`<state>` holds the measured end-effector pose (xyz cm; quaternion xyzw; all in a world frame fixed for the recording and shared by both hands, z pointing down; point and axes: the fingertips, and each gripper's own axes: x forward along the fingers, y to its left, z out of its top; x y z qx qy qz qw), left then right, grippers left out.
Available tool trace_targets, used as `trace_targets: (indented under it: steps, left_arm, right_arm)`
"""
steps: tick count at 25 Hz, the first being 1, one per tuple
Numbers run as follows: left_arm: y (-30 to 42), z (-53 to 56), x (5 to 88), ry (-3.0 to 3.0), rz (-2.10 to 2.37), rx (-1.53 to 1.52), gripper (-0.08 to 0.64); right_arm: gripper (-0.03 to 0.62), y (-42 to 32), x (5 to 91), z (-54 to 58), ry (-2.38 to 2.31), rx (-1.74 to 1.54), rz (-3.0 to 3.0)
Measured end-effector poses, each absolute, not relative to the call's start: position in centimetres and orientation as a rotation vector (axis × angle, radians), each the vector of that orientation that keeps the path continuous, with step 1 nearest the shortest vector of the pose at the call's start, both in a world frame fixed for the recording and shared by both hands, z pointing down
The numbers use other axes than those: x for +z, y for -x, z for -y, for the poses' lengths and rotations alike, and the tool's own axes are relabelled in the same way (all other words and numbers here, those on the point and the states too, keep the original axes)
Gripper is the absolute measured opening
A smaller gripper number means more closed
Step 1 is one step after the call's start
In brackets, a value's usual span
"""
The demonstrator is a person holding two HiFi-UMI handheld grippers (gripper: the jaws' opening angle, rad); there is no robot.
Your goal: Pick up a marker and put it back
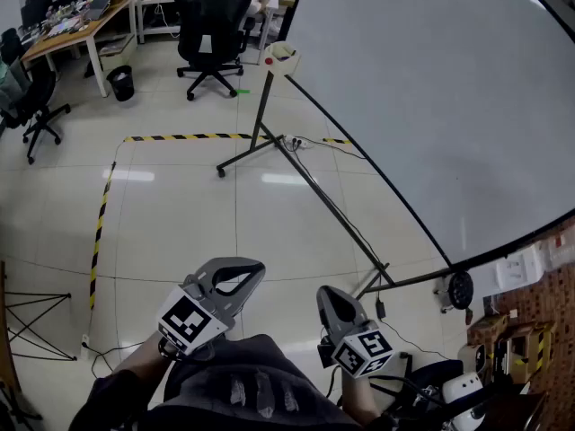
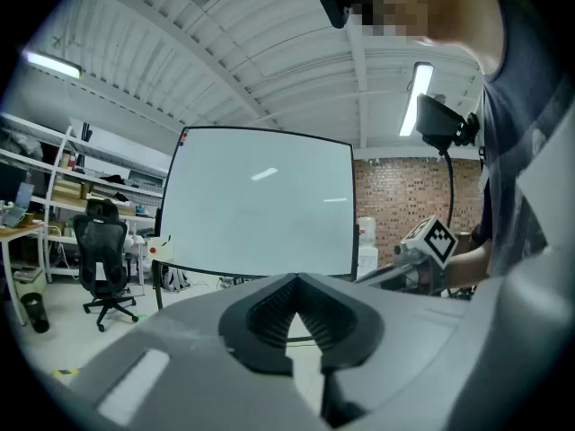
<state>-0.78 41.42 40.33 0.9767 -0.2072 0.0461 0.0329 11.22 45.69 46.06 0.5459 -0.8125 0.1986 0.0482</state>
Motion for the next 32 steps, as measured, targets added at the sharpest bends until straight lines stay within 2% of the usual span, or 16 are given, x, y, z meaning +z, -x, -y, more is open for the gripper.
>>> trace_targets:
  steps: [11,21,32]
  left_arm:
    - [4.2,-28.8,39.4,-3.025,0.59,0.108,0.006]
    - [1.6,-15.7,38.7,-2.981,0.76,0.181,0.006]
    - [-3.4,-4.1,37.0,-2.939,0.903,0.155,0.006]
  right_arm:
    - [0.002,-7.7,44.5,-32.2,-1.692,0.572,2.507]
    - [0.002,-10.3,45.2,-17.9,-1.577,0.639,2.591]
    - [0.002,-13.2,42.7,-5.1,-1.35,0.531,2.734]
